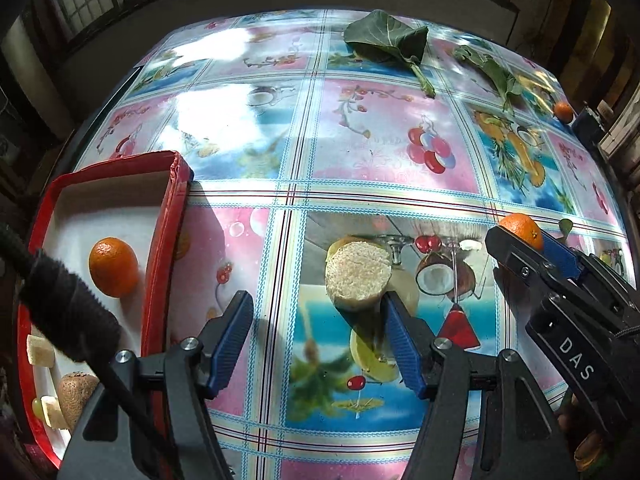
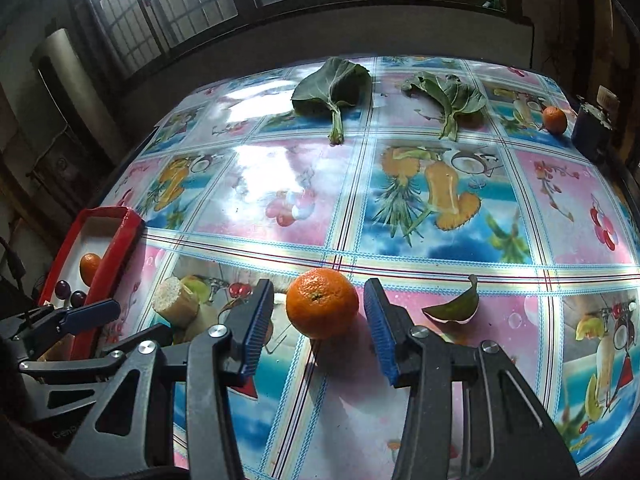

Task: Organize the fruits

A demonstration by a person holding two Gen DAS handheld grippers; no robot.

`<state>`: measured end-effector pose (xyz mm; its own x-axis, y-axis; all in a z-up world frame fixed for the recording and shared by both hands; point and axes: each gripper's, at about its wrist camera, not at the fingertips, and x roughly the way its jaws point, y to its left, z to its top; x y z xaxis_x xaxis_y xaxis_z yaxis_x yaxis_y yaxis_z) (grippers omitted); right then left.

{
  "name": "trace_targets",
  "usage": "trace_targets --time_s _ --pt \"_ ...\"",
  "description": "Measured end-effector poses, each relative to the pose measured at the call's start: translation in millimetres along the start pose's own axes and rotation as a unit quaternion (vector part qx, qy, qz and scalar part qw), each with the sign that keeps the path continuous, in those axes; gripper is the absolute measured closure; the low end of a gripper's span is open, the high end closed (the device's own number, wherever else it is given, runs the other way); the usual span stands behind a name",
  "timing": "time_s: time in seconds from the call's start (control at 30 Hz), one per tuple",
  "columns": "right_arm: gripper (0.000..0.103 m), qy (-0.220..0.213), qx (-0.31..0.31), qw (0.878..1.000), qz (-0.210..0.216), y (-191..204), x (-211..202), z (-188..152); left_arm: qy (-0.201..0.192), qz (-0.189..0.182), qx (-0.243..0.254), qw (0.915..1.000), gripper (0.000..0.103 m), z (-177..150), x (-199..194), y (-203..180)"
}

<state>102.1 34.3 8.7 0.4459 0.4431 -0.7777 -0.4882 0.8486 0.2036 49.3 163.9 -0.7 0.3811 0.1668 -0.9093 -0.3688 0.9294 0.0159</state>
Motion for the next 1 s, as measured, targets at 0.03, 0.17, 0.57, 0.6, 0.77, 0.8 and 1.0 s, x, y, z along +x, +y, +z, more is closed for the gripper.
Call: trace_targets --time_s 0.03,0.17,0.57,0.6,0.77,0.8,1.0 --pt "0.057 0.003 0.001 1.0 0.003 -1.9 3.1 -0.5 -0.007 0.0 0.002 1.0 0.037 0.5 -0.2 -1.8" --pt "0.064 0.002 0.007 1.0 0.004 -7.0 -0.3 -5.9 -0.018 -0.001 0.007 0.9998 0.04 4.3 1.0 -6.9" --pt "0.065 -0.039 0.056 0.997 0.035 -19.1 -61.2 -29.1 -0.028 -0.057 0.007 0.9979 0.071 -18.2 -19.0 -1.8" --pt "0.065 -0.042 0.059 0.997 0.037 -18.7 -66.4 -32.2 -0.033 -0.061 0.003 0.9976 0.071 -23.1 -24.6 3.7" --pt "0.065 -0.049 0.065 0.996 0.043 -15.4 -84.7 -47.8 -0.05 -0.055 -0.015 0.9971 0.071 -41.5 -51.1 26.8" --pt "0.065 -0.049 0.066 0.996 0.045 -14.2 -86.8 -50.8 -0.055 -0.05 -0.017 0.9971 0.072 -44.2 -56.1 30.2" --pt "0.064 -0.039 0.056 0.996 0.054 5.9 -89.5 -60.7 -0.077 -0.026 -0.027 0.9963 0.071 -54.5 -79.2 49.7"
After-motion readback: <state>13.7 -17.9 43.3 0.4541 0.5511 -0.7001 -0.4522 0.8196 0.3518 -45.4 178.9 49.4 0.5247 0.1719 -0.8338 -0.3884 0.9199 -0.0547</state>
